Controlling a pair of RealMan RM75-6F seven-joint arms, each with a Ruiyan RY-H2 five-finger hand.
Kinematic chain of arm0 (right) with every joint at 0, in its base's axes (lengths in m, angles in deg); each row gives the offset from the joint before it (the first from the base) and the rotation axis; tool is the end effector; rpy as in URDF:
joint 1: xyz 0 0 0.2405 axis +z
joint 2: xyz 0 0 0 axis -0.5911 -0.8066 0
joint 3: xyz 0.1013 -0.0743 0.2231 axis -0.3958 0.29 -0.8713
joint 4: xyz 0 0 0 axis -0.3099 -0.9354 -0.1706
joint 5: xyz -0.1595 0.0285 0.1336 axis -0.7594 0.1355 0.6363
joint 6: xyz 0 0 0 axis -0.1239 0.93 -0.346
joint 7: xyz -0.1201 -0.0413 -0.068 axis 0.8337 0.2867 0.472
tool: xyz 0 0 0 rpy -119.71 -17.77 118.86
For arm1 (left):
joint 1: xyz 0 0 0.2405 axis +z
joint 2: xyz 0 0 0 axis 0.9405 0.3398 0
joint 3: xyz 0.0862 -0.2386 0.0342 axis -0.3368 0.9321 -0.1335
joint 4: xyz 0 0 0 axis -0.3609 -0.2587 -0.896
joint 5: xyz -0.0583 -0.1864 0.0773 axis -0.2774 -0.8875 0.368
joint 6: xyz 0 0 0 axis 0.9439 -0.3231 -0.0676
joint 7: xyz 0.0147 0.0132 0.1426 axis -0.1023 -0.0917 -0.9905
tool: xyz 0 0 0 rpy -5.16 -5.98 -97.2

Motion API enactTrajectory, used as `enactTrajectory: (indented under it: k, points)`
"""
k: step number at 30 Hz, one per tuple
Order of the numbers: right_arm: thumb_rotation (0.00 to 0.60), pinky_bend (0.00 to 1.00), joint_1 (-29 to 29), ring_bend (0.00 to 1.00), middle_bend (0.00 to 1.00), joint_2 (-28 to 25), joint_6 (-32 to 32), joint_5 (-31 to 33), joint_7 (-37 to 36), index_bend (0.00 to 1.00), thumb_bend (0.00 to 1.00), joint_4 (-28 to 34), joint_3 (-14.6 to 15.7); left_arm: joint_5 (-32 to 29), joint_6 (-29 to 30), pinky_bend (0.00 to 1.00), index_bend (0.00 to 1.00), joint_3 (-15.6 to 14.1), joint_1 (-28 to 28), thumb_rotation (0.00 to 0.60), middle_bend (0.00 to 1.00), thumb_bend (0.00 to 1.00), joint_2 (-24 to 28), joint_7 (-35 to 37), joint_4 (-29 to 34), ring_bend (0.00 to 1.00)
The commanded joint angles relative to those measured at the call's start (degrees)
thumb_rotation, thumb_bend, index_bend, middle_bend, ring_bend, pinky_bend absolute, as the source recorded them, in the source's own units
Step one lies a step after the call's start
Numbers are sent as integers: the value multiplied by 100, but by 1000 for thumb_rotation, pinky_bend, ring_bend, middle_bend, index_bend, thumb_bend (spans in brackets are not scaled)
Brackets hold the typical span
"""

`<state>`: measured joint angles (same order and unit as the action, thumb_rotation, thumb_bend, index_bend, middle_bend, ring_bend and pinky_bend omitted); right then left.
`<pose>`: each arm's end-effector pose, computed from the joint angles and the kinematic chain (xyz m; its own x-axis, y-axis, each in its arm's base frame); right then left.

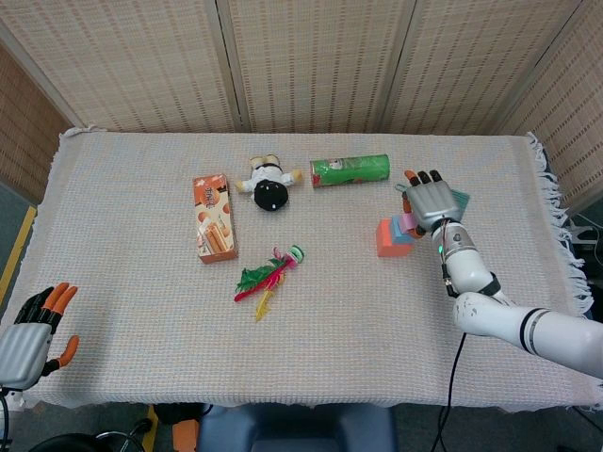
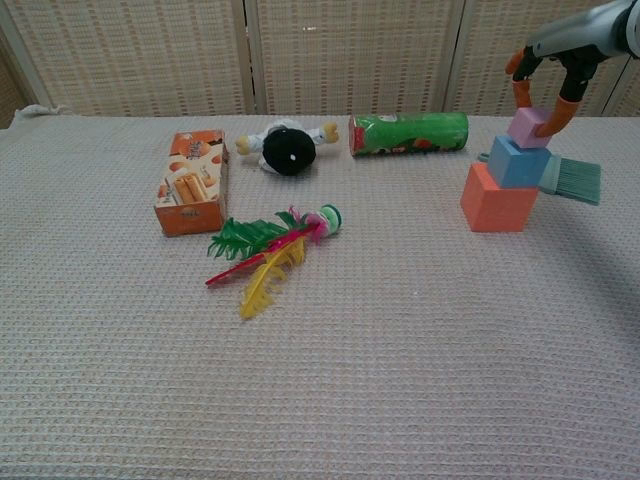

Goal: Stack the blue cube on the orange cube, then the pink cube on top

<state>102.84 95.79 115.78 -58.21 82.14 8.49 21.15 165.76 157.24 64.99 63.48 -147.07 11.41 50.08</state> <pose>-0.1587 -0.4355 0.1055 0.6552 -0.3746 0.6561 -0.7362 -0.1217 0.6657 -0.3221 0.1821 0.1481 0.4482 0.0824 0.8901 0.8939 -0.0525 -0.4453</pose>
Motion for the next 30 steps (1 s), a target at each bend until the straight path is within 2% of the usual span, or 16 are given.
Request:
enactTrajectory:
  k: [1, 13, 21, 30]
  points:
    - [600, 0, 3, 0, 23, 17, 12, 5, 14, 529, 141, -16, 5, -1, 3, 96, 0, 1, 1, 600, 0, 453, -1, -5, -1, 0]
    - [600, 0, 23, 0, 22, 95, 41, 68, 124, 500, 141, -69, 49, 0, -4, 97, 0, -1, -2, 600, 0, 455, 1, 19, -12, 0]
    - [600, 0, 48, 0, 21, 93, 98, 158, 199, 427, 141, -37, 54, -13, -4, 97, 0, 2, 1, 600, 0, 454, 6, 17, -9, 0]
    - [600, 0, 39, 0, 20, 80, 121, 169, 215, 397, 140, -9, 36, -8, 6, 97, 0, 0, 6, 600, 0, 455, 8, 3, -5, 0]
